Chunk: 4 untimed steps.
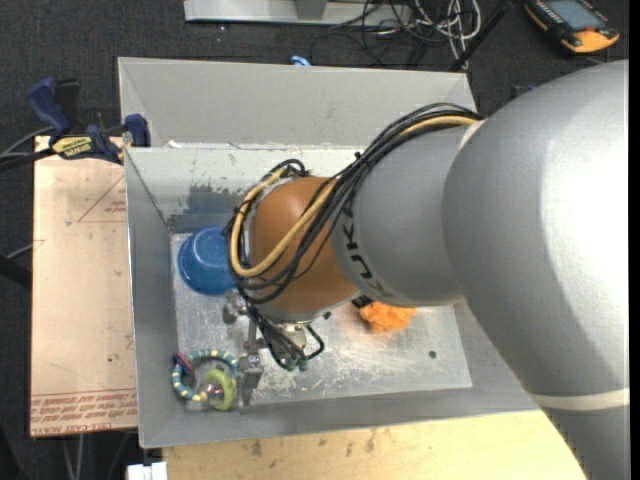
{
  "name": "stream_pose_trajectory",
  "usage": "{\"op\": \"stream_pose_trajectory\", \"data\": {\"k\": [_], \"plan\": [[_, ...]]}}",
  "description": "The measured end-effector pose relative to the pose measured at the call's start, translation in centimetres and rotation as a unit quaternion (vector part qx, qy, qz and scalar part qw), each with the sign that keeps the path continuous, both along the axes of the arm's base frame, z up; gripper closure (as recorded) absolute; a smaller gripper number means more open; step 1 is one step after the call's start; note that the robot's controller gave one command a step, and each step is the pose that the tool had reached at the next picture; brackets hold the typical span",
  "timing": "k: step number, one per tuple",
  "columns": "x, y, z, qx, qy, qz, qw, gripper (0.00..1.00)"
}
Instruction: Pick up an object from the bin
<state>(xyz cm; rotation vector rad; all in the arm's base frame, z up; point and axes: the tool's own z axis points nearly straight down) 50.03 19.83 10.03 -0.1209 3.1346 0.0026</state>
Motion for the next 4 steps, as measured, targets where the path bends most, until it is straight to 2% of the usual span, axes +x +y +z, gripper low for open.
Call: {"op": "stream_pose_trajectory", "data": {"k": [1, 2, 3, 4], "plan": [[-1.2, 2.2, -0.3, -0.001, 0.0045, 0.013, 0.9999, 0.0], [-1.1, 3.5, 0.1, -0.001, 0.0018, 0.079, 0.9969, 0.0], [-0.9, 4.6, -2.1, -0.001, -0.0056, 0.12, 0.9928, 0.0], [-0.9, 2.9, -2.1, 0.005, -0.0091, 0.049, 0.9987, 1.0]]}}
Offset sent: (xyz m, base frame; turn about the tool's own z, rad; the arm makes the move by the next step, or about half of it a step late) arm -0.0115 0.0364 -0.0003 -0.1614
